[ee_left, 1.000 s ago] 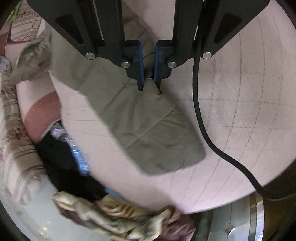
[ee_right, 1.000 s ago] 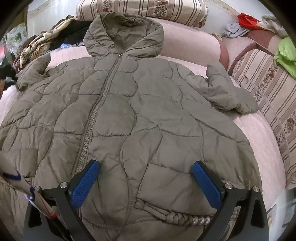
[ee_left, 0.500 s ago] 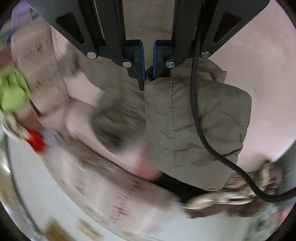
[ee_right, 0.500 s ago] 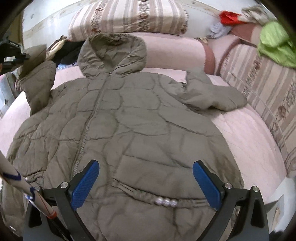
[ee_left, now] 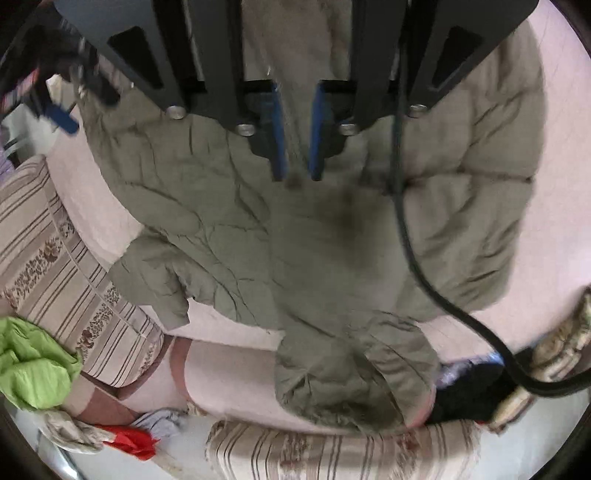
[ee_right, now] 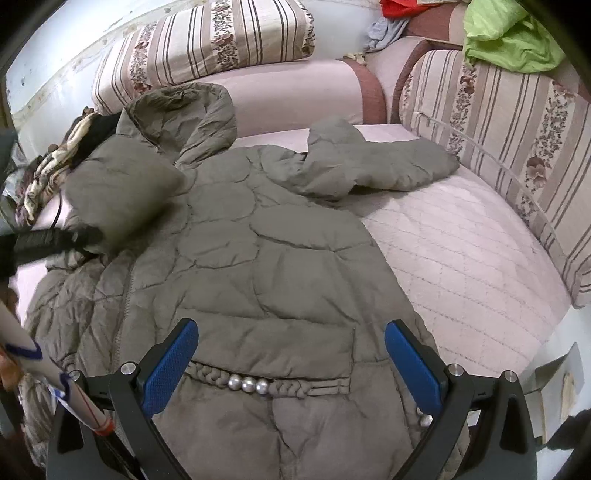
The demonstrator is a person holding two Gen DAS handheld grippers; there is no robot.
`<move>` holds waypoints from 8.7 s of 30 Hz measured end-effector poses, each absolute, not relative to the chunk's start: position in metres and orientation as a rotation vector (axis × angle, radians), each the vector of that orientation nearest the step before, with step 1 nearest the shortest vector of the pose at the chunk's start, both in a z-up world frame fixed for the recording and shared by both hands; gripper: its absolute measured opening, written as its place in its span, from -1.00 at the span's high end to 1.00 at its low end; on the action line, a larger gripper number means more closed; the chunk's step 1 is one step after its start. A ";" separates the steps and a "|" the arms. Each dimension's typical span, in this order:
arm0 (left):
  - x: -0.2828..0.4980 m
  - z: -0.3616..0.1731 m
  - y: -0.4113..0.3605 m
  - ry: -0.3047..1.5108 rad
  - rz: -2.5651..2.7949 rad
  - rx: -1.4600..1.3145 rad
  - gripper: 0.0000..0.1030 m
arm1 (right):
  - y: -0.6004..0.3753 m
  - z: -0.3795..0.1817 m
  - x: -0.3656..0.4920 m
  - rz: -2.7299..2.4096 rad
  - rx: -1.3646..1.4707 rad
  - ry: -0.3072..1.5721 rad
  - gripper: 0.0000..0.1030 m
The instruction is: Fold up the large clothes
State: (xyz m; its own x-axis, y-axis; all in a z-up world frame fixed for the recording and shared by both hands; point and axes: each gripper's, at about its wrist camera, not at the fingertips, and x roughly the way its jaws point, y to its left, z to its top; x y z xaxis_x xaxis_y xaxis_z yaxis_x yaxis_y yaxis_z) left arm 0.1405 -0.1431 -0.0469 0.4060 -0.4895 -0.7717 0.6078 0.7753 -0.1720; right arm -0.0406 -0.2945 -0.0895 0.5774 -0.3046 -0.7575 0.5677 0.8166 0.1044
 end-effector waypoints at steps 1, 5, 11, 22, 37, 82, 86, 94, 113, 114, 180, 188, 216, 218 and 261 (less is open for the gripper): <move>0.137 -0.044 -0.131 0.896 -0.677 0.139 0.13 | -0.297 -0.089 -0.038 -0.513 0.364 0.808 -0.99; 0.125 -0.026 -0.082 0.772 -0.520 0.129 -0.10 | -0.302 -0.087 -0.020 -0.502 0.351 0.832 -0.99; 0.122 -0.025 -0.035 0.623 -0.288 0.186 -0.11 | -0.281 -0.070 0.002 -0.611 0.158 0.848 -0.99; 0.152 -0.062 0.006 0.727 -0.165 0.216 -0.15 | -0.301 -0.058 0.027 -0.593 0.220 0.831 -0.97; 0.167 -0.080 0.012 0.808 -0.126 0.158 -0.15 | -0.398 -0.131 0.108 -0.402 0.725 0.898 -0.61; 0.132 -0.041 0.010 0.772 -0.333 -0.052 -0.15 | -0.333 -0.077 0.065 -0.473 0.298 0.880 -0.10; 0.125 -0.036 0.010 0.759 -0.348 -0.060 -0.15 | -0.316 -0.077 0.057 -0.455 0.264 0.884 -0.15; 0.123 -0.037 0.009 0.781 -0.363 -0.067 -0.15 | -0.312 -0.075 0.048 -0.470 0.258 0.884 -0.21; 0.126 -0.049 -0.009 0.843 -0.312 0.010 -0.15 | -0.380 -0.092 0.023 -0.581 0.415 0.868 -0.41; 0.126 -0.050 -0.011 0.848 -0.312 0.012 -0.15 | -0.387 -0.093 0.021 -0.591 0.428 0.866 -0.41; 0.133 -0.074 -0.055 0.831 -0.259 0.156 -0.22 | -0.637 0.002 0.051 -0.595 0.799 0.529 0.82; 0.146 -0.051 0.008 0.774 -0.114 0.047 -0.22 | -0.456 0.080 0.125 -0.202 0.532 0.577 0.83; 0.187 -0.055 0.077 0.838 0.027 -0.087 -0.22 | -0.220 -0.099 0.281 -0.103 0.325 1.006 -0.18; 0.191 -0.057 0.077 0.851 0.032 -0.088 -0.22 | -0.201 -0.114 0.295 -0.129 0.265 1.057 -0.18; 0.204 -0.078 0.107 0.951 0.074 -0.165 -0.22 | -0.127 -0.106 0.304 -0.127 -0.084 0.996 0.63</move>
State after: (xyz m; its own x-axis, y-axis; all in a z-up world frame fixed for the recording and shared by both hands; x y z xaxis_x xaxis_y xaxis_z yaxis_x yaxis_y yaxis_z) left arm 0.2038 0.1066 -0.0779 0.5796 -0.0097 -0.8149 -0.1357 0.9848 -0.1083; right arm 0.3037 -0.1273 -0.1065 0.5375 -0.1448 -0.8307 0.0680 0.9894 -0.1285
